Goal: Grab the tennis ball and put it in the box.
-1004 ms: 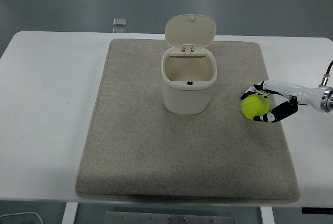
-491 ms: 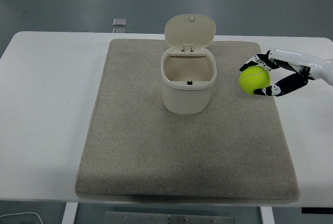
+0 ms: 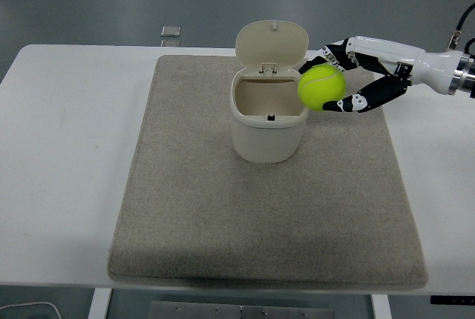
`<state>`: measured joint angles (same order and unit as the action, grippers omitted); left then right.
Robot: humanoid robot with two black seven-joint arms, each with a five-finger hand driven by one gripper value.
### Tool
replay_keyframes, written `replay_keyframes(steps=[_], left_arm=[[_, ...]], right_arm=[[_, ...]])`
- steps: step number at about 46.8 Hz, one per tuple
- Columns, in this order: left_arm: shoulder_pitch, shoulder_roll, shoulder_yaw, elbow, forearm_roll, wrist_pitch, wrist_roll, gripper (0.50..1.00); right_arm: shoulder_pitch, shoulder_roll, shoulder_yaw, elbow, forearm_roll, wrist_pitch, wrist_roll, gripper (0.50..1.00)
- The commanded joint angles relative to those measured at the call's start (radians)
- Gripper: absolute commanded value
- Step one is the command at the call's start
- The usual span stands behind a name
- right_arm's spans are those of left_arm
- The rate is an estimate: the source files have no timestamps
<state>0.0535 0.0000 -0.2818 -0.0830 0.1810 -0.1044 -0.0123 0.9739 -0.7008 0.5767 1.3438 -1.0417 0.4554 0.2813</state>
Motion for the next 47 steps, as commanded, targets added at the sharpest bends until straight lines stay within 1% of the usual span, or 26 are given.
replay_keyframes(steps=[1,5,9,13,21,25,27,30,32,35,36,39,42,45,47], left_arm=[[0.000,0.000,0.001,-0.001,0.000,0.000,0.000,0.992],[0.000,0.000,0.000,0.000,0.000,-0.001,0.000,0.992],[0.000,0.000,0.000,0.000,0.000,0.000,0.000,0.992],[0.000,0.000,0.000,0.000,0.000,0.000,0.000,0.992],[0.000,0.000,0.001,0.000,0.000,0.000,0.000,0.992],[0.000,0.000,0.001,0.000,0.000,0.000,0.000,0.992],[0.000,0.000,0.001,0.000,0.000,0.000,0.000,0.992],[0.000,0.000,0.000,0.000,0.000,0.000,0.000,0.992],[0.000,0.000,0.001,0.000,0.000,0.000,0.000,0.992],[0.000,0.000,0.000,0.000,0.000,0.000,0.000,0.992],[0.000,0.000,0.000,0.000,0.000,0.000,0.000,0.992],[0.000,0.000,0.001,0.000,0.000,0.000,0.000,0.992],[0.000,0.000,0.001,0.000,0.000,0.000,0.002,0.992],[0.000,0.000,0.000,0.000,0.000,0.000,0.000,0.992],[0.000,0.000,0.000,0.000,0.000,0.000,0.000,0.992]], right_arm=[[0.011,0.033,-0.006,-0.012,0.003,-0.006,-0.001,0.500],[0.014,0.058,-0.012,-0.035,0.003,-0.010,-0.004,0.500],[0.016,0.086,-0.015,-0.057,0.002,-0.027,-0.007,0.500],[0.029,0.099,-0.018,-0.077,0.002,-0.035,-0.007,0.500],[0.031,0.132,-0.021,-0.089,0.002,-0.037,-0.008,0.500],[0.026,0.147,-0.023,-0.091,0.002,-0.052,-0.010,0.509],[0.025,0.156,-0.026,-0.094,0.002,-0.070,-0.010,0.531],[0.025,0.164,-0.029,-0.101,0.002,-0.087,-0.008,0.594],[0.020,0.165,-0.029,-0.101,0.002,-0.090,-0.010,0.619],[0.011,0.173,-0.028,-0.107,0.002,-0.090,-0.010,0.688],[0.009,0.173,-0.028,-0.109,0.002,-0.092,-0.008,0.705],[0.006,0.176,-0.028,-0.110,0.002,-0.095,-0.010,0.735],[-0.001,0.179,-0.028,-0.110,0.000,-0.093,-0.010,0.782],[-0.006,0.179,-0.029,-0.110,-0.001,-0.093,-0.008,0.819],[-0.009,0.179,-0.029,-0.110,-0.001,-0.095,-0.008,0.836]])
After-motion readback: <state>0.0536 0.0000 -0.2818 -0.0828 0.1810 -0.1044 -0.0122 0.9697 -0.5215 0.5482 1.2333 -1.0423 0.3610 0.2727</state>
